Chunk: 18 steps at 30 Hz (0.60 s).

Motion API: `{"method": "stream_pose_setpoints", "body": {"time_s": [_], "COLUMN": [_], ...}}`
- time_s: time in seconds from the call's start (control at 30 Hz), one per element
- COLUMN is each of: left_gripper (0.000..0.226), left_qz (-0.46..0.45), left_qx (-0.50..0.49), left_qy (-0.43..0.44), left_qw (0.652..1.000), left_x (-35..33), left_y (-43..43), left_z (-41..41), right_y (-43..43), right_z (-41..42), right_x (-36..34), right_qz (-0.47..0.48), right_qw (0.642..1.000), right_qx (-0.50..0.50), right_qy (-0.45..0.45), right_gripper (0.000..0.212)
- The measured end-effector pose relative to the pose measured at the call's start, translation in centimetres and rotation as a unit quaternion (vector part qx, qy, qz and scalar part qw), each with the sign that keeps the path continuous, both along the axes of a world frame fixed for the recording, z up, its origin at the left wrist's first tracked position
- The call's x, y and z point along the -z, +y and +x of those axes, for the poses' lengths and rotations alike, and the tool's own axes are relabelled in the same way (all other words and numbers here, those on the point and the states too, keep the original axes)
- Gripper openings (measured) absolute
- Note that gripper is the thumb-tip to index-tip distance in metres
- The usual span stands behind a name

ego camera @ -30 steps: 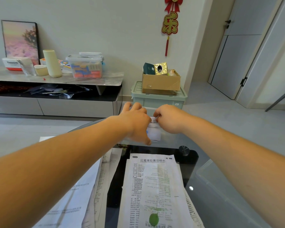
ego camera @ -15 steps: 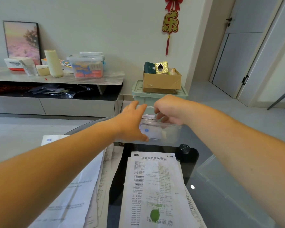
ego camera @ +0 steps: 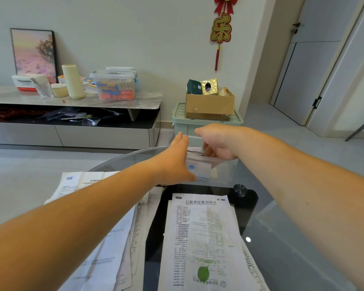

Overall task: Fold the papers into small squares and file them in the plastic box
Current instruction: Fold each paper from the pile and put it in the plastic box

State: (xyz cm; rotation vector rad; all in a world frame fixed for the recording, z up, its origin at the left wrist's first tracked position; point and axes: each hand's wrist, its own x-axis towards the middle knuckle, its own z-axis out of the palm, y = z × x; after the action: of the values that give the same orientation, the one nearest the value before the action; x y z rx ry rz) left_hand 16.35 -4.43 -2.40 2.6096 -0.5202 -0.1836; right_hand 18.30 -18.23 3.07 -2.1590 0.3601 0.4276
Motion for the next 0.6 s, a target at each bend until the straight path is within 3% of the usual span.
{"method": "stream_pose_setpoints", "body": {"time_s": [0.27, 0.37, 0.6], "left_gripper": [0.127, 0.115, 0.122], "left_qz": [-0.096, -0.14, -0.151], "left_qx": [-0.04, -0.036, -0.033], "left_qy": [0.043, 0.057, 0.066], "left_qw": [0.994, 0.988, 0.986], "left_x": [1.5, 2.2, 2.1], "left_y": [0.5, 0.7, 0.7], "left_z": [0.4, 0.4, 0.2], "right_y": [-0.4, 0.1, 0.0], "right_z": [-0.3, -0.6, -0.7], "right_x": [-0.1, 0.0, -0.3], "right_qz": [-0.101, -0.071, 0.033], "right_qw": [0.995, 0.997, 0.997], "right_qx": [-0.017, -0.018, 0.015], "right_qy": [-0.018, 0.002, 0.061], "right_gripper": [0.054, 0.043, 0.046]}}
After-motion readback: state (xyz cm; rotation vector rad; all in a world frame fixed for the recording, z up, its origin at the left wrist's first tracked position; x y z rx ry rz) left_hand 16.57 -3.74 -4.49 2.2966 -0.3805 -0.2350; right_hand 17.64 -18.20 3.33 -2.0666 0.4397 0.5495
